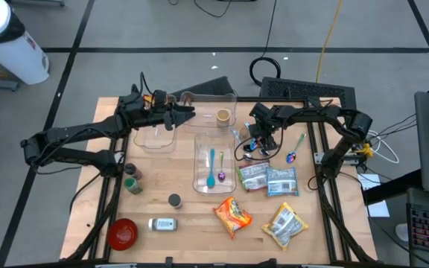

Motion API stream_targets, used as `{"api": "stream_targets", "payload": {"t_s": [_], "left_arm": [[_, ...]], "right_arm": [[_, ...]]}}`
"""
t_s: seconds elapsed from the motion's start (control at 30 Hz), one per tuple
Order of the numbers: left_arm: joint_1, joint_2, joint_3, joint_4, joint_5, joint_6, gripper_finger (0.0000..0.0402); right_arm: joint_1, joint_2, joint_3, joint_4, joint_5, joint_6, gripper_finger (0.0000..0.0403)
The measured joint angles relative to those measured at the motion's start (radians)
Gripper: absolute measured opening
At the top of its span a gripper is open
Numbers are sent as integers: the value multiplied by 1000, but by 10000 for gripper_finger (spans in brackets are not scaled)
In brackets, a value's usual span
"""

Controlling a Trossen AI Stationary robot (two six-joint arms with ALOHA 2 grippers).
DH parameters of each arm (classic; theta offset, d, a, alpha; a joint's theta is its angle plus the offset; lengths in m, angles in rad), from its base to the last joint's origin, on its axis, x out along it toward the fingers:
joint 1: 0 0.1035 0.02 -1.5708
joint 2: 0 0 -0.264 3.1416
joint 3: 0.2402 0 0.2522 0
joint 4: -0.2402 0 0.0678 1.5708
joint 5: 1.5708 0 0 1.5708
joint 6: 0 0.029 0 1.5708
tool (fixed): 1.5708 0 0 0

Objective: Pick & Place Food Item
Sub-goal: Put the left purple spoon into the bottom right transparent bin

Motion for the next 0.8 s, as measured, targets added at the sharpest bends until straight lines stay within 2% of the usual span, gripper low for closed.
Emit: {"api": "stream_targets", "payload": {"t_s": [0.23, 0.5, 0.67, 0.8], "left_arm": [[0, 0, 0, -2, 0, -1, 358], [0, 0, 0, -2, 23, -5, 358], [0, 0, 0, 0, 23, -11, 358], [0, 0, 0, 10, 23, -11, 358]], "right_arm": [[2, 0, -2, -13, -3, 21, 125], [2, -9, -2, -32, 17, 62, 17], [11, -68, -3, -59, 79, 65, 7], [12, -162, -3, -102, 85, 66, 3]]}}
